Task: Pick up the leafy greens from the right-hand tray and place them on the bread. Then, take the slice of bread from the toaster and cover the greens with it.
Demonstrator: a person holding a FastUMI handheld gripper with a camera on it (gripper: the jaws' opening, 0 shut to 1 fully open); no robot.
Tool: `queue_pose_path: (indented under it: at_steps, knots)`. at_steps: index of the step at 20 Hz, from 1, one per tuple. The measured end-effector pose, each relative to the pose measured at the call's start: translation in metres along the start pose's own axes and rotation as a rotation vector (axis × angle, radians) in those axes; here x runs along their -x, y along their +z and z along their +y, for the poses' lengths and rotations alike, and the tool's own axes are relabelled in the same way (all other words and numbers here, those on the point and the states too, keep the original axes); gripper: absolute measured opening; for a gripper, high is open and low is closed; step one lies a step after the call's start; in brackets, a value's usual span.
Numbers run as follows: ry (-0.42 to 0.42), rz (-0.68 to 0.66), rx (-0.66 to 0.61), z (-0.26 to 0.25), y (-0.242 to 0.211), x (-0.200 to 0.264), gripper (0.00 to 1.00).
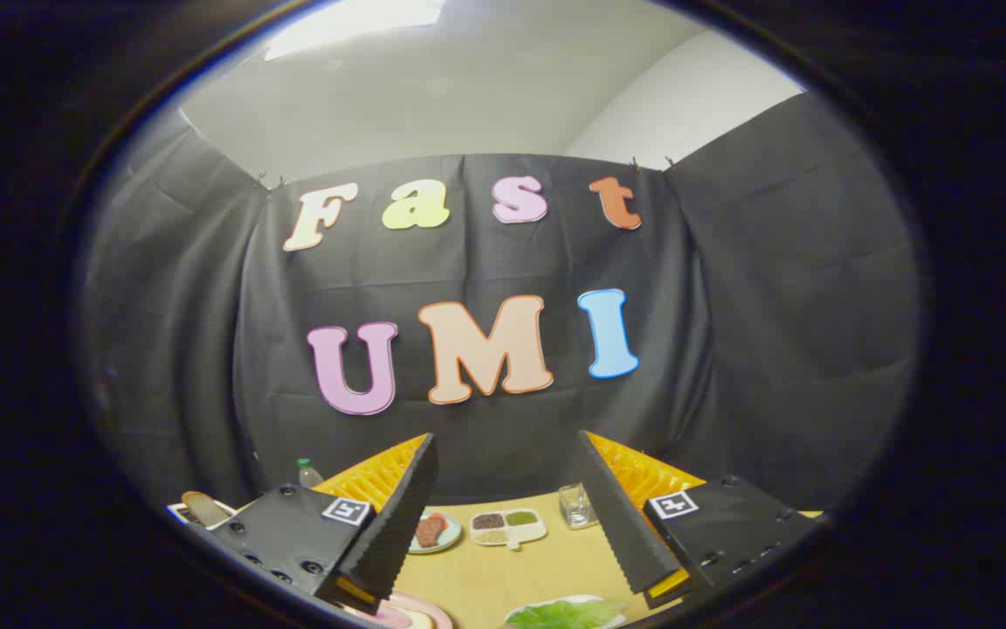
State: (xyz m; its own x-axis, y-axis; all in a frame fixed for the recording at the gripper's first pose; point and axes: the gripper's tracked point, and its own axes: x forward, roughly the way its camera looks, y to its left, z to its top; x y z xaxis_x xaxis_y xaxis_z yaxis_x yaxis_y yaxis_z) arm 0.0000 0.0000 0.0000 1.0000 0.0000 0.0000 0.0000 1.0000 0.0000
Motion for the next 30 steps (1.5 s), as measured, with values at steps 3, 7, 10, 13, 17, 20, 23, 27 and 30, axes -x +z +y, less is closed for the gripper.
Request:
queue_pose_path:
  at_steps: [3, 7, 10, 13, 17, 20, 23, 27, 30]
  knots:
    - [-0.015, 0.012, -0.024, -0.008, -0.009, 0.003, 0.98]
    - [-0.030, -0.002, 0.023, -0.011, -0.006, 0.004, 0.99]
    - [-0.030, -0.020, 0.035, -0.008, 0.000, 0.004, 0.99]
    - [-0.043, -0.015, 0.024, -0.012, -0.001, -0.002, 0.99]
    - [-0.049, 0.015, 0.033, -0.016, -0.010, -0.008, 0.99]
    - [0.003, 0.062, 0.063, -0.019, -0.024, -0.017, 0.99]
    - [0.103, 0.114, 0.087, -0.018, -0.038, -0.026, 0.99]
    - [0.248, 0.189, 0.189, -0.027, -0.058, -0.039, 0.99]
    - [0.356, 0.260, 0.288, -0.040, -0.081, -0.045, 0.99]
